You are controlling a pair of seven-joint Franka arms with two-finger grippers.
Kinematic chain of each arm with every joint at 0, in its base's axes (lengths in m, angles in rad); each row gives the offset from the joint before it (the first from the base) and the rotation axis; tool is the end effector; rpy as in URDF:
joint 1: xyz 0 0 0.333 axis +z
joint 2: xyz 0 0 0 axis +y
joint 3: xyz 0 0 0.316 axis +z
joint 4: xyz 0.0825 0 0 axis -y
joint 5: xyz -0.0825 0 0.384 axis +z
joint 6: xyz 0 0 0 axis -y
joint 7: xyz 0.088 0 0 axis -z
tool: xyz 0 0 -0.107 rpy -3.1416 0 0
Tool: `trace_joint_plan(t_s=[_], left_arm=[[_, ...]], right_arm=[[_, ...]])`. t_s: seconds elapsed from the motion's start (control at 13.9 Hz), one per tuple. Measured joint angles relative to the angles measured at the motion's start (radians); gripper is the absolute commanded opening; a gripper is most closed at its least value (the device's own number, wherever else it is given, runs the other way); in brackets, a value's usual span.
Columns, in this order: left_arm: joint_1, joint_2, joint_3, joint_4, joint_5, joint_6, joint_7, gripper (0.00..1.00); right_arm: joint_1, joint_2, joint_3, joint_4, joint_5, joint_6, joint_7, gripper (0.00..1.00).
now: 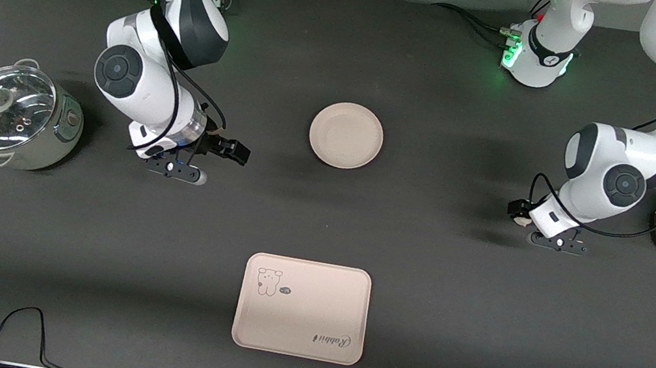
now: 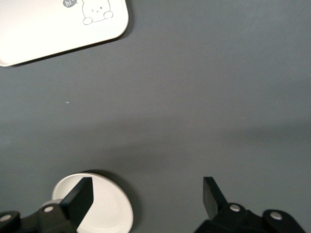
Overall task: Place bun in plate and plate on tray
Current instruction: 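Grasp the white bun with the left gripper while the right gripper moves, then carry the bun with the left gripper over the white plate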
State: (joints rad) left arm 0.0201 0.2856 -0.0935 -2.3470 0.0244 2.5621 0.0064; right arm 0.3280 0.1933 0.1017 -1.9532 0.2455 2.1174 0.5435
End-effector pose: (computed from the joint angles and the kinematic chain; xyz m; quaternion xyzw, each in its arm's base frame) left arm 0.5063 -0.0390 0.2056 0.9982 -0.0489 -0.0347 0.0057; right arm 0.5365 0.2558 0.3798 -0.9859 0.1222 0.0658 0.0934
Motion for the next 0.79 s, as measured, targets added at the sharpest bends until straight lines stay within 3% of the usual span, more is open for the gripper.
trace_joint_plan(t_s=[0.22, 0.36, 0.65, 0.79], left_arm=[[-0.011, 0.013, -0.001, -0.062, 0.001, 0.091, 0.0, 0.98], [-0.015, 0.013, -0.001, -0.069, 0.002, 0.097, 0.001, 0.9], [-0.016, 0.013, -0.001, -0.07, 0.003, 0.1, 0.003, 0.56], [-0.016, 0.013, -0.001, -0.071, 0.004, 0.101, 0.012, 0.38]], right_arm=[[-0.027, 0.002, 0.004, -0.038, 0.097, 0.074, -0.06, 1.0], [-0.041, 0.006, 0.004, -0.085, 0.19, 0.149, -0.139, 1.0], [-0.071, 0.013, 0.005, -0.144, 0.483, 0.224, -0.418, 1.0], [-0.085, 0.027, 0.005, -0.166, 0.574, 0.224, -0.537, 1.0]])
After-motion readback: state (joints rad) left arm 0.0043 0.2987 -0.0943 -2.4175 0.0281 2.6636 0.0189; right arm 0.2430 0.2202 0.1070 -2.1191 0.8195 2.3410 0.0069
